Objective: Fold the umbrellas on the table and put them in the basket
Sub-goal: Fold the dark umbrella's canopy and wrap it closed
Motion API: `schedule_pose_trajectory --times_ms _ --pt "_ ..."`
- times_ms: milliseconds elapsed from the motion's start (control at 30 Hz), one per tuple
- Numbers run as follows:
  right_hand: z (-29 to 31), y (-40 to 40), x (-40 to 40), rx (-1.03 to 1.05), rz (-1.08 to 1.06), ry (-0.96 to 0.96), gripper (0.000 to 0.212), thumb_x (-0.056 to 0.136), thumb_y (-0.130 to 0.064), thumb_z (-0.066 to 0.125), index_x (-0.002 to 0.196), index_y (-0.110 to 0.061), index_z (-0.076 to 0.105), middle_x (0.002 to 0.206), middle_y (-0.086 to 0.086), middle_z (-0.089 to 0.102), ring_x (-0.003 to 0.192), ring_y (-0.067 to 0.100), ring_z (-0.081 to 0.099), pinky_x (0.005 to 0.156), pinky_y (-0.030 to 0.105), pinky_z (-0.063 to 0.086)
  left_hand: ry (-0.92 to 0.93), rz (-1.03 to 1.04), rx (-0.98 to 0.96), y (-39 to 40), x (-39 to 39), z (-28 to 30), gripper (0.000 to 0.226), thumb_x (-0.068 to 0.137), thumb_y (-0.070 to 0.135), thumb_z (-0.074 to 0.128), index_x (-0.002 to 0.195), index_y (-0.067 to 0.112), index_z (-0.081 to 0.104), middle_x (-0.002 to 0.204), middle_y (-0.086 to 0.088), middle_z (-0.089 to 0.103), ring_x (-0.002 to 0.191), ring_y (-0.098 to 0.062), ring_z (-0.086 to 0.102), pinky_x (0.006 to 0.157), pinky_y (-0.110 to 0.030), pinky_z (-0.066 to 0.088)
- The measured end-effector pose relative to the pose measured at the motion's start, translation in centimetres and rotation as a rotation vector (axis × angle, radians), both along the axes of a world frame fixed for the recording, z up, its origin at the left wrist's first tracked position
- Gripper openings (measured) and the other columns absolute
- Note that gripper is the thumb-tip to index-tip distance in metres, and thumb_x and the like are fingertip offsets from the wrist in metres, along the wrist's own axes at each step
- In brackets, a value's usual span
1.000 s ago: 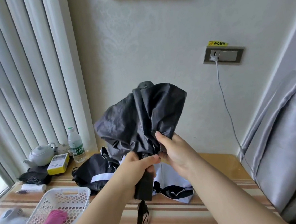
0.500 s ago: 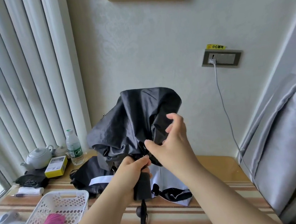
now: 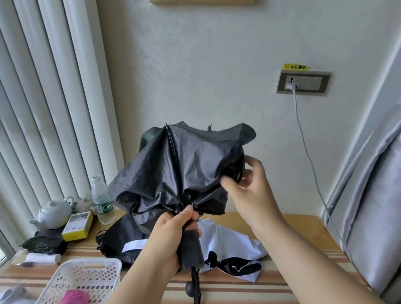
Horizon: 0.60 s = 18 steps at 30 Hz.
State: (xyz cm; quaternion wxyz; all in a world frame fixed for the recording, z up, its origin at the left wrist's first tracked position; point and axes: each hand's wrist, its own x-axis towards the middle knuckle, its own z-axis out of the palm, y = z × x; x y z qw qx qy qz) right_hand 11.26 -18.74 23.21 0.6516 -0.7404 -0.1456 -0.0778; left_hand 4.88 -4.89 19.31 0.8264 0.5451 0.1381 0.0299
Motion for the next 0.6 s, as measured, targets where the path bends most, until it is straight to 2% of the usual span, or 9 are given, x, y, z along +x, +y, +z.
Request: schedule_pose_trajectory --times_ms 67,100,167,233,300,367,467,533,600 --pt "0.4 -0.1 0.2 -0.183 0.041 -0.024 0.052 0.083 -0.008 0.068 0.114 -0.035 0.037 0.088 -0.018 0.058 0.073 -0.013 0.058 0.059 0.001 0.041 0.008 0.011 0.026 -0.3 0.0 -0.3 0.031 0.096 0.02 0.052 0.069 0.006 0.053 0.05 0.0 0.038 0.049 -0.016 0.047 0.045 -0.021 0.04" --pt "0.6 -0.1 0.3 -0.253 0.041 -0.025 0.051 0.082 -0.006 0.066 0.114 -0.033 0.037 0.088 -0.02 0.055 0.072 -0.011 0.057 0.056 0.0 0.039 0.01 0.015 0.033 -0.3 0.0 -0.4 0.03 0.096 0.019 0.052 0.069 0.006 0.052 0.051 -0.001 0.038 0.05 -0.016 0.046 0.046 -0.022 0.039" --pt "1.0 -0.2 0.6 -0.321 -0.064 -0.119 0.026 0.085 -0.006 0.062 0.095 -0.025 0.048 0.079 -0.016 0.054 0.065 -0.006 0.053 0.051 0.003 0.037 0.014 0.025 0.044 -0.3 -0.1 -0.6 0.03 0.096 0.019 0.052 0.069 0.006 0.05 0.051 -0.001 0.036 0.049 -0.016 0.044 0.046 -0.023 0.038" --pt "1.1 -0.2 0.8 -0.263 -0.218 -0.238 0.025 0.089 -0.005 0.056 0.071 -0.019 0.046 0.06 -0.007 0.05 0.051 0.002 0.046 0.046 0.012 0.034 0.021 0.043 0.054 -0.2 -0.1 -0.6 0.028 0.096 0.019 0.053 0.072 0.006 0.049 0.053 -0.002 0.035 0.048 -0.016 0.043 0.044 -0.021 0.039" --pt "0.8 -0.2 0.7 -0.179 -0.277 -0.294 0.023 0.091 -0.003 0.052 0.071 -0.016 0.048 0.059 0.0 0.053 0.052 0.013 0.048 0.047 0.02 0.034 0.032 0.062 0.071 0.0 0.2 -0.7 0.026 0.096 0.019 0.054 0.074 0.005 0.05 0.055 -0.004 0.036 0.05 -0.017 0.045 0.045 -0.019 0.041" --pt "0.2 -0.5 0.4 -0.143 -0.311 -0.255 0.012 0.091 -0.007 0.056 0.085 -0.017 0.052 0.069 -0.004 0.062 0.061 0.02 0.061 0.054 0.026 0.043 0.054 0.08 0.083 0.1 0.4 -0.8 0.024 0.095 0.018 0.054 0.077 0.004 0.05 0.055 -0.004 0.037 0.052 -0.018 0.044 0.046 -0.021 0.042" --pt "0.4 -1.3 0.2 -0.211 -0.25 -0.244 0.017 0.09 -0.009 0.061 0.084 -0.024 0.054 0.068 -0.008 0.068 0.065 0.007 0.068 0.061 0.021 0.048 0.115 0.15 0.082 1.0 0.7 -1.6 0.017 0.094 0.018 0.057 0.087 0.004 0.051 0.056 -0.004 0.04 0.054 -0.019 0.047 0.049 -0.025 0.043" --pt "1.1 -2.0 0.5 -0.009 -0.181 -0.291 0.022 0.096 -0.006 0.053 0.082 -0.023 0.053 0.074 -0.002 0.07 0.068 0.009 0.07 0.066 0.02 0.053 0.146 0.18 0.069 1.6 0.8 -2.2 0.015 0.095 0.016 0.056 0.089 0.004 0.049 0.054 -0.004 0.041 0.05 -0.019 0.047 0.047 -0.025 0.043" --pt "2.0 -2.6 1.4 0.318 -0.17 -0.116 0.018 0.102 -0.007 0.042 0.088 -0.017 0.048 0.081 0.009 0.066 0.066 0.015 0.07 0.064 0.025 0.057 0.158 0.215 0.005 1.9 0.6 -2.8 0.015 0.095 0.013 0.055 0.087 0.003 0.049 0.055 -0.006 0.042 0.045 -0.018 0.046 0.046 -0.025 0.043"
